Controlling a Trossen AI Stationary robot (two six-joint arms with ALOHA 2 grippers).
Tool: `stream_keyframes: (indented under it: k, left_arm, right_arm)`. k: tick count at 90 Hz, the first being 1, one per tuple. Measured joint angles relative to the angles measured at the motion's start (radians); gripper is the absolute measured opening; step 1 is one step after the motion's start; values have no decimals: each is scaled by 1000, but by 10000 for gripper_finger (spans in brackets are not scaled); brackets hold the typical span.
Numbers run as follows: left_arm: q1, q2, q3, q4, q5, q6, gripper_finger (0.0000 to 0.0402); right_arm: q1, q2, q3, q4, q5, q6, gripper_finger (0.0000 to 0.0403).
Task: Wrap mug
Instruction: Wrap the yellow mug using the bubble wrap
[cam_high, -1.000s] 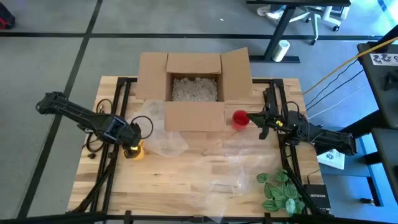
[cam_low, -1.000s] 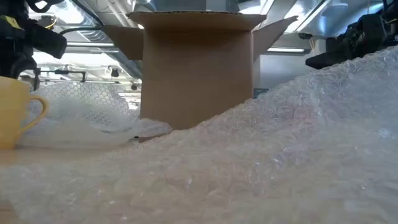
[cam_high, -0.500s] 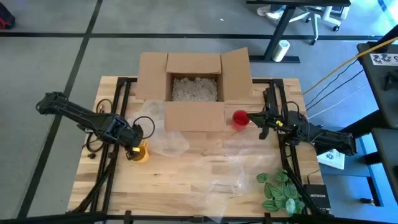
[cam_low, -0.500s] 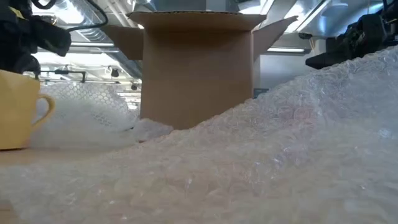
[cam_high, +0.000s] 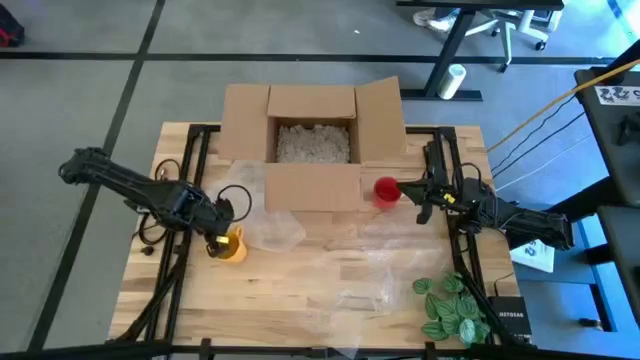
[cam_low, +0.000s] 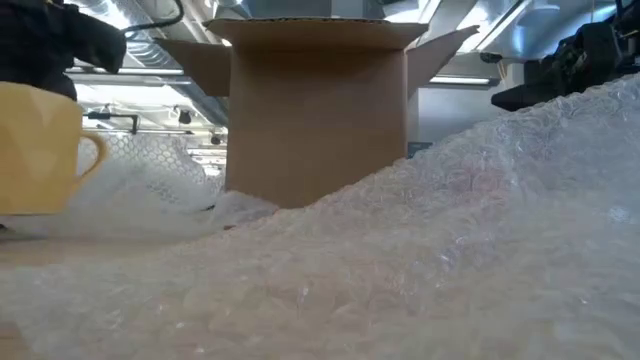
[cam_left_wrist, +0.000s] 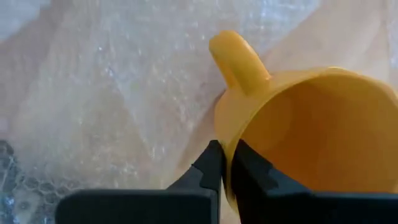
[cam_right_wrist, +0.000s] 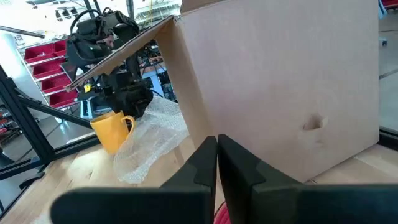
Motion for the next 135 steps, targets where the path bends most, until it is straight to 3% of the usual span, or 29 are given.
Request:
stream_keyframes:
  k: [15,39,63,77,89,105,122,135]
  left_arm:
    - [-28,73,2,112,1,14,0]
    - [-101,139,2,262,-2,-115,0]
    - [-122,179,27,354,-71,-179,0]
    - [-122,229,94,336,-78,-153,0]
    - [-122,267,139,335,-85,-140,0]
    - [-122,320,177,307,-98,-137,0]
    - [-137,338,204,307,-98,-141,0]
    - [-158,337,215,308,-97,-134,0]
  right_arm:
    - [0,0,0,0,0,0,1]
    - [0,0,0,0,0,0,1]
    - [0,0,1,0,-11,0,1]
    - [14,39,87,-146,-75,0,0]
    - [54,158,219,-289,-24,-23,0]
    - [155,443,420,-434,12,-37,0]
    - [353,741,577,-568,133,26,0]
    - [537,861,633,-576,262,168,0]
